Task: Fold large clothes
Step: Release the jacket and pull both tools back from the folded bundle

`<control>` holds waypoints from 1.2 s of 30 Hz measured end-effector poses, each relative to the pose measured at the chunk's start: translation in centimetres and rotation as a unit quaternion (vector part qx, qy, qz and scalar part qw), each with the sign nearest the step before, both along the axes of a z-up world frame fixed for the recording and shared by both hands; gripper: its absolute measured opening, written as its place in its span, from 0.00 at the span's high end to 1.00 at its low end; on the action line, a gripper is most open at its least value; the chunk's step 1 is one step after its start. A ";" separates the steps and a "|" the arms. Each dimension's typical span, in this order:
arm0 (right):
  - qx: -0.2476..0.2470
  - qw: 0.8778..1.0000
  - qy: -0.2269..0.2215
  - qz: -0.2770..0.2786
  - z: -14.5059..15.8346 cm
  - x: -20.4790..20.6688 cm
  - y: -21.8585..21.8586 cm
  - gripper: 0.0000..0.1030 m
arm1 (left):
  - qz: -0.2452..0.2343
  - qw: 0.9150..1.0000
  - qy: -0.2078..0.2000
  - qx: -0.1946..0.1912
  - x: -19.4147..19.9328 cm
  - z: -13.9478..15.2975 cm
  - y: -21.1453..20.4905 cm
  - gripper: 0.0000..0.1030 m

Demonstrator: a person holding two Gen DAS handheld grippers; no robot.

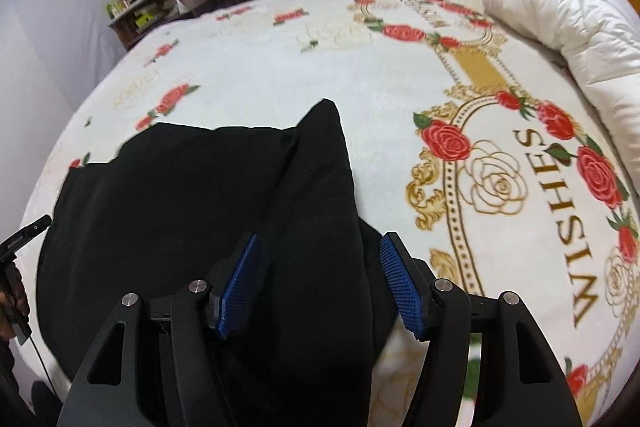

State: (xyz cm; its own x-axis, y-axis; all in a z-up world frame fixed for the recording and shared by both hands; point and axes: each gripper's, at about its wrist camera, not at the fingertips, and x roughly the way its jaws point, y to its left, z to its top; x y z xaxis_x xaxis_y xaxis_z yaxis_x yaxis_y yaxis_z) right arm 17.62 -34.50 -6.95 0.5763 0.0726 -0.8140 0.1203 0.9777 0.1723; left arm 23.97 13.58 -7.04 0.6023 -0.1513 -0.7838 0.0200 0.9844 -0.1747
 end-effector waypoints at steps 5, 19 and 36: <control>-0.004 0.999 -0.037 0.017 2.7 -4.8 2.1 0.39 | 0.006 1.000 -0.016 -0.025 -4.4 2.6 -0.6 0.49; -0.007 0.998 -0.051 0.045 7.0 -16.7 9.4 0.39 | -0.001 1.000 -0.016 0.024 -18.9 6.6 -5.7 0.48; -0.044 0.994 -0.066 0.076 7.8 -23.7 15.4 0.39 | -0.045 0.999 -0.014 0.016 -25.8 7.7 -9.1 0.43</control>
State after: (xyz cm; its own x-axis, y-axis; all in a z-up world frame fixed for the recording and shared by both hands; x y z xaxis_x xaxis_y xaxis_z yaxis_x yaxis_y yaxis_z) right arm -6.05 -19.11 0.87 0.6667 0.0989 -0.7387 -0.0481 0.9948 0.0898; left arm -1.79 4.48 0.67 0.6090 -0.1807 -0.7723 0.1125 0.9835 -0.1414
